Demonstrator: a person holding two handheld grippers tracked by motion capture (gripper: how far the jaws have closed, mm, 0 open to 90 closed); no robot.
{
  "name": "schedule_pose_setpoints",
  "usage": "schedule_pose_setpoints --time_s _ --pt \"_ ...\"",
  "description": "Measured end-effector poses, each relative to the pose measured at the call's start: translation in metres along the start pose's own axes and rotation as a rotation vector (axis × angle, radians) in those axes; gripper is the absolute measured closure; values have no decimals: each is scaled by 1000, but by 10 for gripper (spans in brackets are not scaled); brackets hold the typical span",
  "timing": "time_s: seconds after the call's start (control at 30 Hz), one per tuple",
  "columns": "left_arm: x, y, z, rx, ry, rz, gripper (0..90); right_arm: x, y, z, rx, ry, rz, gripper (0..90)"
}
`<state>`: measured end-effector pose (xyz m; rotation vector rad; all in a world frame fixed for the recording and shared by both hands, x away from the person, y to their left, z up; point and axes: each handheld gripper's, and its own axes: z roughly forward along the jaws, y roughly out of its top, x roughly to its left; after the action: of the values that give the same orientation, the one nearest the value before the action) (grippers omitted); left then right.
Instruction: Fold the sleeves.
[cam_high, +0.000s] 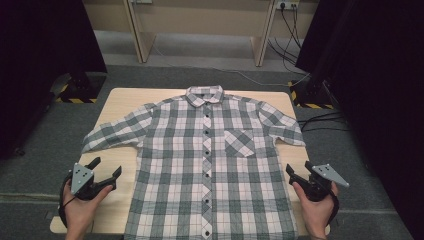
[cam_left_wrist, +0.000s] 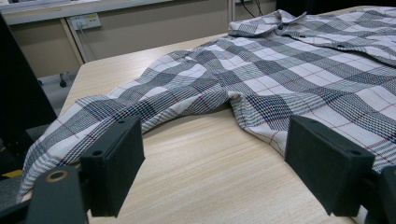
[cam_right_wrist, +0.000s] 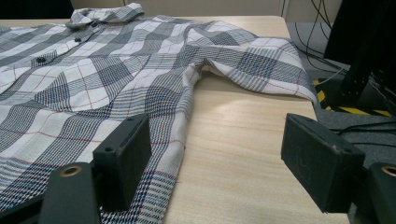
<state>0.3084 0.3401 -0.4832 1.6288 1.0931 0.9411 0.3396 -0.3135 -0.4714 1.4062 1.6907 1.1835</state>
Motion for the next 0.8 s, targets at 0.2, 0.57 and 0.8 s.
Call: schedule_pose_setpoints --time_s 0.2,0.57,0.8 --pt "-2 1 1 11 -1 23 192 -2 6 1 -6 -9 5 248" --pt "-2 1 1 12 -2 16 193 -13 31 22 54 -68 11 296" --pt "0 0 1 9 -2 4 194 -27 52 54 134 -104 22 340"
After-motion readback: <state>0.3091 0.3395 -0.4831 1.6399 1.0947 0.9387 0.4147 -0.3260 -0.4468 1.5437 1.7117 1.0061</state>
